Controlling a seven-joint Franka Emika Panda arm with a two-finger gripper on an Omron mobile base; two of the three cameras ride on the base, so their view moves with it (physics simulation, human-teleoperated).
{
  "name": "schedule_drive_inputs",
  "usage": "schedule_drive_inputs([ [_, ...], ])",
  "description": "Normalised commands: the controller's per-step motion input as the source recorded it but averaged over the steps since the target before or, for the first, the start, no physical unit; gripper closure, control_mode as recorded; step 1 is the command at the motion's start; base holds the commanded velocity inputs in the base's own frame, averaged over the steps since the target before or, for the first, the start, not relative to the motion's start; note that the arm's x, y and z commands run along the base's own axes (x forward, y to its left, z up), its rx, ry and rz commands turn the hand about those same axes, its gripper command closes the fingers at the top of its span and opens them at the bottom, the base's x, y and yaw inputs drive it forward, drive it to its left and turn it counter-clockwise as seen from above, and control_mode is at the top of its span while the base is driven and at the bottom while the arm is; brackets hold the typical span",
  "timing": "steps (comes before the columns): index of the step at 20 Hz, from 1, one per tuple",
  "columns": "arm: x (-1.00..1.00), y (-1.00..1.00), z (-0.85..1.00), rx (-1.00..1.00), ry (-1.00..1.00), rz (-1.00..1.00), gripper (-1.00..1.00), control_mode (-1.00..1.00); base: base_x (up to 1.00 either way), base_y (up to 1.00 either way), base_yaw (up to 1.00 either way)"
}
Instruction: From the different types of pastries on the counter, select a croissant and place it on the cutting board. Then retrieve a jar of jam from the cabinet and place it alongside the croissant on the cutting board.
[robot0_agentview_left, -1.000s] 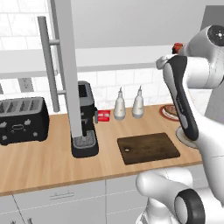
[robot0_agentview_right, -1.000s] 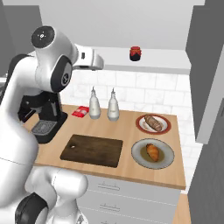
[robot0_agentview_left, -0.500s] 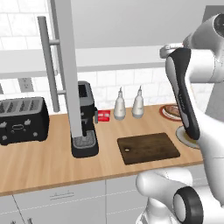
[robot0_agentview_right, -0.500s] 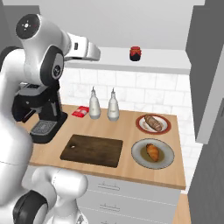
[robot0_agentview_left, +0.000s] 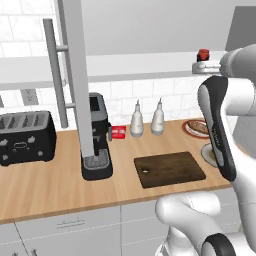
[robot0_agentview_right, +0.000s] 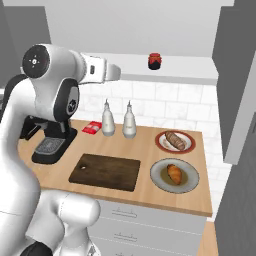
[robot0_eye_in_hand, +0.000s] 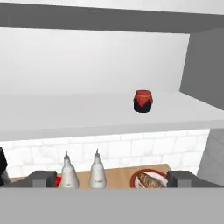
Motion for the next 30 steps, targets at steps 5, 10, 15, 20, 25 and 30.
schedule_drive_inputs([
  [5,0.42,-0.25,0.63,0.01,-0.11,0.0,-1.0,-1.0,0.0,0.0,0.0],
  [10,0.58,-0.68,0.0,0.0,0.01,0.0,-1.0,-1.0,0.0,0.0,0.0],
  [15,0.21,-0.2,0.0,0.0,0.01,0.0,-1.0,-1.0,0.0,0.0,0.0],
  [20,0.0,0.0,-0.66,-0.1,0.25,0.0,-1.0,-1.0,0.0,0.0,0.0],
  [25,0.35,-0.31,0.0,0.04,0.0,-0.01,-1.0,-1.0,0.0,0.0,0.0],
  [30,0.51,-0.37,-0.01,0.05,0.0,-0.01,-1.0,-1.0,0.0,0.0,0.0],
])
